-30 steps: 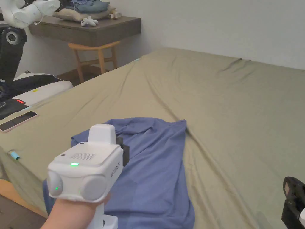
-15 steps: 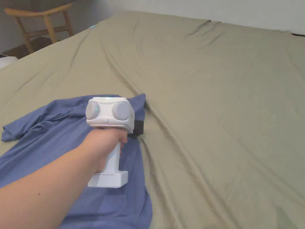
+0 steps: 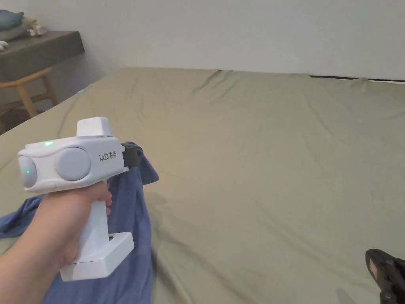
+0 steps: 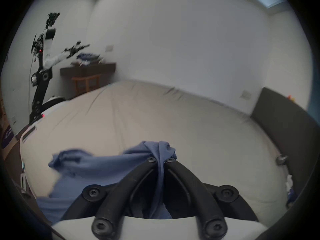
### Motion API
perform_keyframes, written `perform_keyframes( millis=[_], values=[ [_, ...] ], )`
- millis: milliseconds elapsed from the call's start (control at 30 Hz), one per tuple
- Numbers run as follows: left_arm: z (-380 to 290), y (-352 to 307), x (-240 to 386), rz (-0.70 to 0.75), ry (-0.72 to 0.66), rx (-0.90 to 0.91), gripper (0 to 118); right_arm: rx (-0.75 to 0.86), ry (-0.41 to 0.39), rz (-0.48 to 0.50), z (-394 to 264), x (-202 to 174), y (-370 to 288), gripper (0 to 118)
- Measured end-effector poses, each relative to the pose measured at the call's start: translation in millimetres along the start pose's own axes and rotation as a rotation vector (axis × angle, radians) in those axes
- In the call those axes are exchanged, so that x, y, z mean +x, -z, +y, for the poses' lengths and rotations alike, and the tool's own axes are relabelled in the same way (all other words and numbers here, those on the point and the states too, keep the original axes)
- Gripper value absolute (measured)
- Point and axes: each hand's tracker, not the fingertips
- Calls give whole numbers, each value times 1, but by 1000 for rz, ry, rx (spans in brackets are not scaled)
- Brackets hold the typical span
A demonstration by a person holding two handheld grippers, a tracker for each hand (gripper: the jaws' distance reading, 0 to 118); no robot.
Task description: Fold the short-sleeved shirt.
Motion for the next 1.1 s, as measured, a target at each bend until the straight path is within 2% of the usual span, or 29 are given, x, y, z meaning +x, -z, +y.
perform_keyframes(
  millis=[200, 300, 367, 467, 600, 733, 767, 800, 833, 867, 900, 933, 1033, 1067, 1100],
  values=[
    [58, -75, 148, -286, 138, 98, 0, 42, 17, -86, -6, 42, -73, 0],
    [64, -83, 232, -427, 209, 99, 0, 76, 43, -153, -13, 64, -105, 0],
    [52, -76, 288, -493, 254, 69, 0, 77, 87, -207, -19, 79, -125, 0],
    [9, -63, 380, -592, 320, -30, 0, 63, 147, -276, -31, 100, -155, 0],
    [-79, -30, 479, -687, 379, -230, 0, 51, 148, -363, -50, 119, -187, 0],
    [-177, 5, 532, -691, 446, -432, 0, 11, 176, -413, -72, 133, -203, 0],
    [-201, 9, 538, -685, 471, -463, 3, 3, 185, -421, -77, 136, -206, 0],
    [-221, 13, 541, -670, 500, -482, 15, -7, 192, -429, -81, 139, -208, 0],
    [-236, 16, 539, -687, 523, -491, 41, -15, 197, -434, -84, 142, -209, 0],
    [-247, 17, 532, -704, 504, -474, 86, -23, 203, -439, -87, 143, -209, 0],
    [-256, 12, 523, -701, 481, -451, 109, -29, 208, -439, -90, 145, -208, 0],
    [-259, 9, 514, -719, 449, -420, 115, -33, 213, -438, -91, 148, -205, 0],
    [-245, -5, 473, -752, 403, -396, 112, -41, 231, -430, -87, 148, -194, 0],
    [-234, -12, 452, -737, 384, -354, 105, -41, 234, -422, -86, 148, -189, 0],
    [-218, -21, 426, -700, 364, -279, 91, -37, 233, -416, -83, 147, -185, 0]
  ],
)
